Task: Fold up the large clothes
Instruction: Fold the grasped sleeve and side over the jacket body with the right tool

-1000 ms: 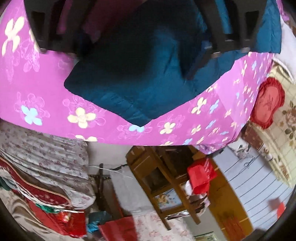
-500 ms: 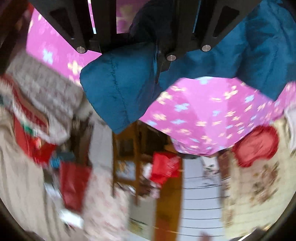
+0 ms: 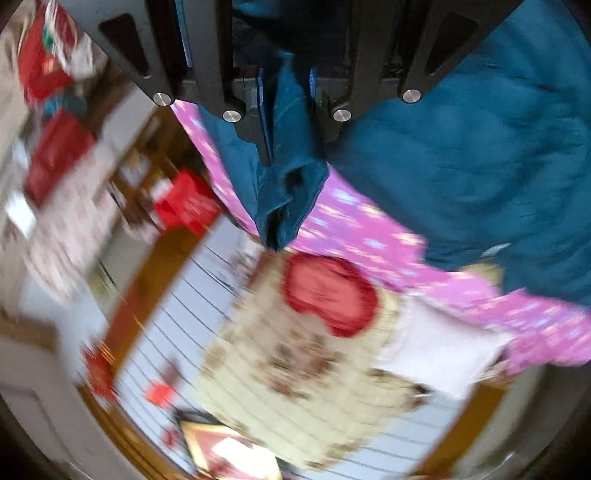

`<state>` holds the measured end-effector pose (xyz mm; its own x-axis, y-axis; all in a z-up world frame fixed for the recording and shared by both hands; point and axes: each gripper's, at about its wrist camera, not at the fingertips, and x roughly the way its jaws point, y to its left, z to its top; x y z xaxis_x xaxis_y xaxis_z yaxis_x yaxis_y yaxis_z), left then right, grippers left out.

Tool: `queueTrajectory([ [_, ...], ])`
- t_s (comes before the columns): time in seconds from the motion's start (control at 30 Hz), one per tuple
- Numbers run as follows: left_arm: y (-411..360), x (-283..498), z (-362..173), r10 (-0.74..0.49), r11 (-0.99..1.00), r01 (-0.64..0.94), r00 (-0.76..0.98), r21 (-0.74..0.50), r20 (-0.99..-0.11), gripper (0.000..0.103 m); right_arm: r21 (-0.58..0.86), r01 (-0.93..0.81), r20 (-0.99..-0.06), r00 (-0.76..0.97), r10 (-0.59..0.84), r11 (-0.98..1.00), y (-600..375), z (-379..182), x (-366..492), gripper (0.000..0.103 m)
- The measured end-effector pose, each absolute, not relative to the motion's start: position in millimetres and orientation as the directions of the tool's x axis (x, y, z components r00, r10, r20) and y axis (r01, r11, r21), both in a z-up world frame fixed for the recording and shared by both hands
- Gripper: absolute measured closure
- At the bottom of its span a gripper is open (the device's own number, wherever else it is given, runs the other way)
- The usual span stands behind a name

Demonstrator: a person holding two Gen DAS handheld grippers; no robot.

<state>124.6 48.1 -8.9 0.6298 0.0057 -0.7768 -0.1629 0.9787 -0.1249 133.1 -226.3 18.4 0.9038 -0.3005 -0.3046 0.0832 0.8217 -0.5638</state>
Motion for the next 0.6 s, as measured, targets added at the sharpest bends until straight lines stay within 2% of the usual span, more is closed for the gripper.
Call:
queueTrajectory([
  [0.27,62,127,2,-0.036,0.969,-0.16,0.661,-0.187,-0.749,0.003,-0.554,-0.197,-0.39,0.92,-0.044,0.809,-128,-15,118,0.088],
  [0.6,85,135,0,-0.065,0.941,-0.211,0.653,-0.264,-0.755,0.003,-0.582,-0.397,-0.412,0.896,0.164,0.71,-66,-38,102,0.088],
])
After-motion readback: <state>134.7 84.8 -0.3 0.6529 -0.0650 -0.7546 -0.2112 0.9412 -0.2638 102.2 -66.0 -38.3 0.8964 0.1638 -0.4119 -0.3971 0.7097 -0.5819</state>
